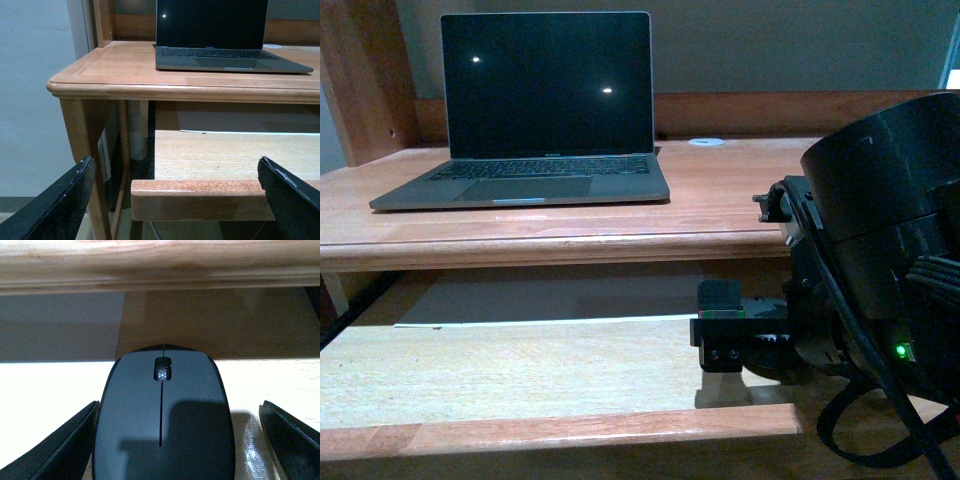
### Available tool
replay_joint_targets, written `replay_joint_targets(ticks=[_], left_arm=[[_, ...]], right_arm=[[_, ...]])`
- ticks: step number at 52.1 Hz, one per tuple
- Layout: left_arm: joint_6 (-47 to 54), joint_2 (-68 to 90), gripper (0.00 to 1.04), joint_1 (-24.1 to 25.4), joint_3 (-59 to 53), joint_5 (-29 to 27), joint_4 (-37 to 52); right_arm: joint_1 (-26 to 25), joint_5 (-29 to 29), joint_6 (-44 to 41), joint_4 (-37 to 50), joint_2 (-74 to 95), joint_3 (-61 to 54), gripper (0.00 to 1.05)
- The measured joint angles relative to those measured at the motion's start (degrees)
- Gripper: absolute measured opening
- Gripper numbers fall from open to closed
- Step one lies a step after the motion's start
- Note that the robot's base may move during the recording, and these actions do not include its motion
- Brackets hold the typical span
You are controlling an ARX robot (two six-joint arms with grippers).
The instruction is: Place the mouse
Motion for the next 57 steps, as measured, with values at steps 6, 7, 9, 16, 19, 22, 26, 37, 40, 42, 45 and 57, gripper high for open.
replay_joint_targets(ticks=[6, 7, 9, 16, 19, 22, 26, 37, 40, 42, 45, 57], left_arm=[[0.0, 0.0, 0.98, 0.0, -0.02, 0.0, 0.02], [0.0, 0.0, 0.98, 0.0, -0.02, 0.0, 0.0], [0.0, 0.0, 0.98, 0.0, 0.0, 0.0, 0.0], [0.0, 0.0, 0.98, 0.0, -0.02, 0.0, 0.0], [0.0, 0.0, 0.98, 0.0, -0.02, 0.0, 0.02], [0.0, 0.0, 0.98, 0.0, -0.02, 0.0, -0.02], [0.0, 0.0, 0.98, 0.0, -0.02, 0.0, 0.0], [0.0, 0.0, 0.98, 0.0, 0.0, 0.0, 0.0], [0.0, 0.0, 0.98, 0.0, 0.0, 0.0, 0.0], [0.0, 0.0, 0.98, 0.0, -0.02, 0.0, 0.02], [0.0, 0.0, 0.98, 0.0, 0.0, -0.02, -0.02], [0.0, 0.0, 0.98, 0.0, 0.0, -0.02, 0.0]], right_arm=[[-0.07, 0.52, -1.55, -0.92, 1.51, 1.62, 0.98], [-0.07, 0.57, -1.84, -0.92, 1.68, 1.77, 0.98], [-0.07, 0.85, -2.19, -0.81, 2.03, 2.01, 0.98], [-0.07, 1.75, -3.3, -0.7, 3.15, 3.06, 0.98], [-0.22, 1.79, -3.48, -0.83, 3.58, 3.61, 0.97], [-0.33, 1.95, -3.61, -0.61, 3.82, 3.72, 0.91], [-0.46, 1.68, -3.56, -0.7, 3.87, 3.74, 0.76], [-0.63, 1.05, -3.61, 0.9, 1.64, 0.83, 0.63], [-0.63, 0.68, -3.76, 1.75, 0.35, -0.72, 0.63], [-0.61, 0.44, -3.74, 1.81, -0.83, -1.66, 0.63], [-0.31, -0.11, -3.8, 2.32, -4.44, -4.15, 0.63], [1.6, -0.68, -3.93, 4.74, -17.84, -10.99, 0.63]])
